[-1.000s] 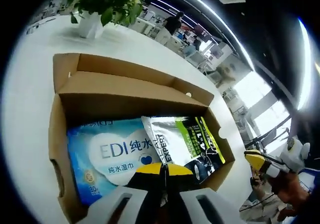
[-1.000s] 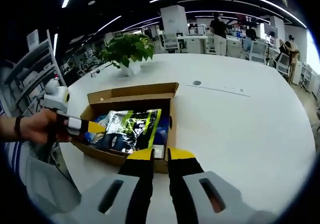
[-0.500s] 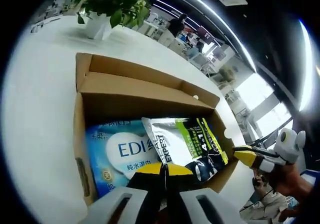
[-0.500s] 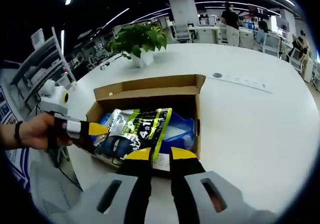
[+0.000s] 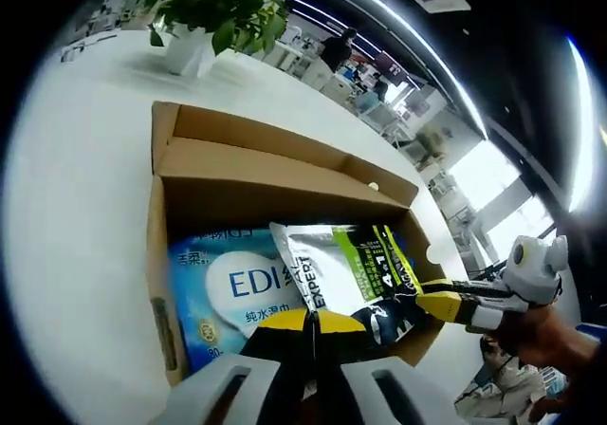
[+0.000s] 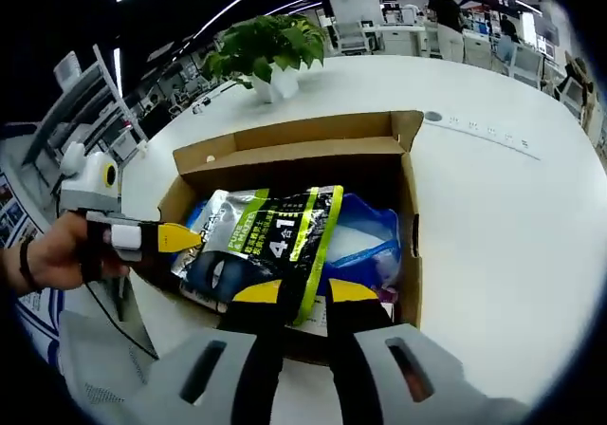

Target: Operate the shoe box by opening the lid, removing the specified soft item, and placing it in the target area until the item is outside and the box remains undamaged.

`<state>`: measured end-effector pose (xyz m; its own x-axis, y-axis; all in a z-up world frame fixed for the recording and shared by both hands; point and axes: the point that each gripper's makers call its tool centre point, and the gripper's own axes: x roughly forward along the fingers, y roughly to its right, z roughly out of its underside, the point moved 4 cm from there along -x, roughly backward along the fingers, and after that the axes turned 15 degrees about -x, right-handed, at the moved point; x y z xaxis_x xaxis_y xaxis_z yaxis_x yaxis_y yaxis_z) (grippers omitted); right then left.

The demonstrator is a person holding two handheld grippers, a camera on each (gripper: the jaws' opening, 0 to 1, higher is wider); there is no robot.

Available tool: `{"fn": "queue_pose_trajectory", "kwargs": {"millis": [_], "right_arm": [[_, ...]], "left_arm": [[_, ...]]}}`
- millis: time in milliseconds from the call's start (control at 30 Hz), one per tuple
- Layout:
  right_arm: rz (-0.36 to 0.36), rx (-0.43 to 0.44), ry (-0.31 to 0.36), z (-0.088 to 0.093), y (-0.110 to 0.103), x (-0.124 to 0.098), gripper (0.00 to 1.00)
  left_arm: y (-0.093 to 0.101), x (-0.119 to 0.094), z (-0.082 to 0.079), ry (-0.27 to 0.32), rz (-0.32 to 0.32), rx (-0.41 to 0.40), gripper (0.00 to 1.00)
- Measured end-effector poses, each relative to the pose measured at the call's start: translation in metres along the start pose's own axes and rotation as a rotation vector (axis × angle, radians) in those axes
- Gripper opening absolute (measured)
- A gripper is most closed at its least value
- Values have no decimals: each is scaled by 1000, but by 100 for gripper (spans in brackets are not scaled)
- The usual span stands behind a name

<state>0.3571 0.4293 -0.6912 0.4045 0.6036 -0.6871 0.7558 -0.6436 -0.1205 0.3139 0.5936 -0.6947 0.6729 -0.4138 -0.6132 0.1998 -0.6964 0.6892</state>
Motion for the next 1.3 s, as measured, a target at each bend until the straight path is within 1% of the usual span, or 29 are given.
{"fn": "queue_pose_trajectory", "kwargs": {"millis": [67,133,233,300,400,600,700,767,1133,1200,1300], "right_arm": [[4,0,-3,0,0,0,11],[12,2,1,0,2,0,8],[-3,16,42,-8,2,-4,3],[-19,17,68,-14,-1,-5,1],[-29,20,76,-15,-4,-5,0],[-40,17,80,-14,-8,-7,0],[-46,19,91,-15,-11,-12,0],[-47,31,101,-16,-10,-14,0],[-45,40,125,-17,-5,-28,0],[-43,32,121,-15,-3,-31,0],[-32,42,125,-14,2,-35,0]], "left_arm": [[0,0,0,-1,-2,-1,0],[1,-1,0,2,-2,-7,0],[2,-2,0,4,-6,-3,0],[5,-3,-1,7,-3,-3,0],[11,-4,-2,17,-1,4,0],[17,-9,-5,33,5,10,0],[23,-13,-6,42,9,24,0],[25,-14,-7,46,8,32,0],[37,-16,-6,50,16,53,0],[40,-14,-6,52,23,51,0],[45,-10,-3,45,24,61,0]]}}
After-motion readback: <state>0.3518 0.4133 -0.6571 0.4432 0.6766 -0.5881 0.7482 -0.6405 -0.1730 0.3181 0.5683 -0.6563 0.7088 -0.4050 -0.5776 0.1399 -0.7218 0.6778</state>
